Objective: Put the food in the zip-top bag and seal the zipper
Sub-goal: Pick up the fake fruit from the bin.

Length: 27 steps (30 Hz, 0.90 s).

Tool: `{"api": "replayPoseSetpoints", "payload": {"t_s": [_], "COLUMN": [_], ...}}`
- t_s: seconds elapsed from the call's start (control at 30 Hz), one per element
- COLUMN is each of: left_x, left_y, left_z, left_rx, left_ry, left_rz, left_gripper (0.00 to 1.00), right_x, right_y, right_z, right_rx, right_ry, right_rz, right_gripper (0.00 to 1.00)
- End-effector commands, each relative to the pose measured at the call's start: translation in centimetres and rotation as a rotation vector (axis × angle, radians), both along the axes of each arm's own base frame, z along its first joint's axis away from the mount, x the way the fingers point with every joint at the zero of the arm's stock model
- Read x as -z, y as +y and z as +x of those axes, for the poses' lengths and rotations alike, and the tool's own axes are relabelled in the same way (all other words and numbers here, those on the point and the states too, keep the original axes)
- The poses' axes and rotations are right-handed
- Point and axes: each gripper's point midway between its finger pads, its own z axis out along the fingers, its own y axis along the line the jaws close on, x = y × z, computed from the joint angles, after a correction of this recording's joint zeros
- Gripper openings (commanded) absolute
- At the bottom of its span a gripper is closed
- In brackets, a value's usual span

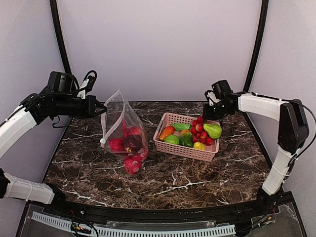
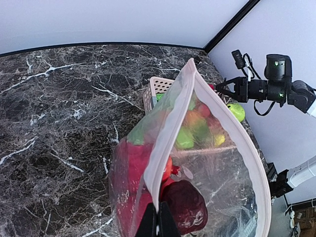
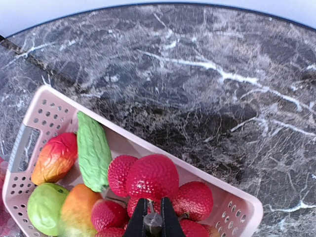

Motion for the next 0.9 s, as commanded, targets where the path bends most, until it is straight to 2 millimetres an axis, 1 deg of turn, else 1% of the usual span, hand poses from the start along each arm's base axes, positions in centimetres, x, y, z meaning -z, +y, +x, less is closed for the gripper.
{"api": "replayPoseSetpoints", "payload": {"t_s": [0.0, 0.2, 0.43, 0.6, 0.73, 0.8, 0.83, 0.87], "left_x": [-1.8, -2.1, -2.4, -2.6, -3.1, -4.3, -4.5, -5.6], "left_y": [-0.2, -0.1, -0.1, -0.2, -0.2, -0.3, -0.3, -0.3], "left_z": [-0.1, -0.3, -0.5, -0.5, -0.6, -0.5, -0.4, -0.5], "left_rx": [0.012, 0.019, 0.02, 0.024, 0.032, 0.045, 0.05, 0.059], "left_ry": [-0.032, -0.035, -0.042, -0.045, -0.057, -0.092, -0.095, -0.119], "left_rz": [-0.039, -0.037, -0.039, -0.044, -0.04, -0.042, -0.036, -0.032], "left_gripper": [0.01, 0.01, 0.01, 0.01, 0.01, 0.01, 0.01, 0.01], "right_x": [-3.8, -4.7, -7.1, -9.6, -12.1, -13.5, -14.2, -15.0], "right_y": [1.0, 1.8, 3.6, 5.0, 5.2, 5.1, 5.1, 5.0], "right_z": [0.9, 0.8, 0.6, 0.2, -0.3, -0.6, -0.8, -0.9], "right_rx": [-0.022, -0.053, -0.091, -0.118, -0.124, -0.127, -0.13, -0.134], "right_ry": [-0.152, -0.21, -0.276, -0.342, -0.404, -0.435, -0.449, -0.465], "right_rz": [0.058, 0.059, 0.089, 0.096, 0.099, 0.109, 0.111, 0.113], "right_gripper": [0.0, 0.0, 0.0, 0.0, 0.0, 0.0, 0.0, 0.0]}}
